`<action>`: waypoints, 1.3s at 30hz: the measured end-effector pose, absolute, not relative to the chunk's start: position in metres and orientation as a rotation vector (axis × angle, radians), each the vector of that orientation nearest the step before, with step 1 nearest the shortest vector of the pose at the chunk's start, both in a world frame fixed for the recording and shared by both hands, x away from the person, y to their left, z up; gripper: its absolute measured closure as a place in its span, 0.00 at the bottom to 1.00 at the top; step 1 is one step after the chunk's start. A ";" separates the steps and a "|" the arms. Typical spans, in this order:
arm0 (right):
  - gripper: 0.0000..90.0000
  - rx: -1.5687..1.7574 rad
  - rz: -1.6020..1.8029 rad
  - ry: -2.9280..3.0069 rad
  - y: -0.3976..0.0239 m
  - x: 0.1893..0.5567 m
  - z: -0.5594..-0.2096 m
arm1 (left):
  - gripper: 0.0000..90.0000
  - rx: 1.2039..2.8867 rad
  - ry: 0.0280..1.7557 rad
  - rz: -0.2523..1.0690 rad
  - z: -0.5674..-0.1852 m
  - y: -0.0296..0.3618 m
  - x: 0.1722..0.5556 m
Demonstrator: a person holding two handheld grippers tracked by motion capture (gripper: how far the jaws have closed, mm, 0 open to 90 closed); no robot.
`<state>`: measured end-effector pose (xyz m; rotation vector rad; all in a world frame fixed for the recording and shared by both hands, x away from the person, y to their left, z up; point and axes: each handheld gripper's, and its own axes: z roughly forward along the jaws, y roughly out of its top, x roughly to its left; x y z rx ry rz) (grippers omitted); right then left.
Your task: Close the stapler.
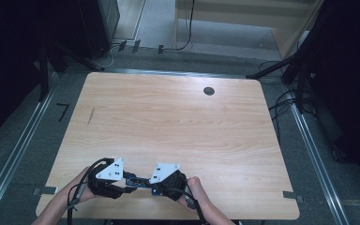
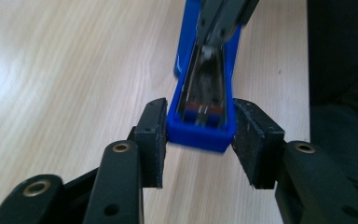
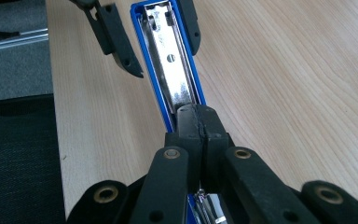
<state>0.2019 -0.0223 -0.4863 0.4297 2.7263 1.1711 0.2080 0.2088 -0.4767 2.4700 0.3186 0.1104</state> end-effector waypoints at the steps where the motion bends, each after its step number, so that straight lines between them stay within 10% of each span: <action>1: 1.00 0.428 1.171 2.725 -0.022 0.202 -0.486 | 0.62 2.475 0.330 0.096 -0.479 0.210 0.209; 39: 0.99 0.487 1.223 2.710 -0.045 0.201 -0.482 | 0.68 2.290 0.327 0.106 -0.494 0.187 0.203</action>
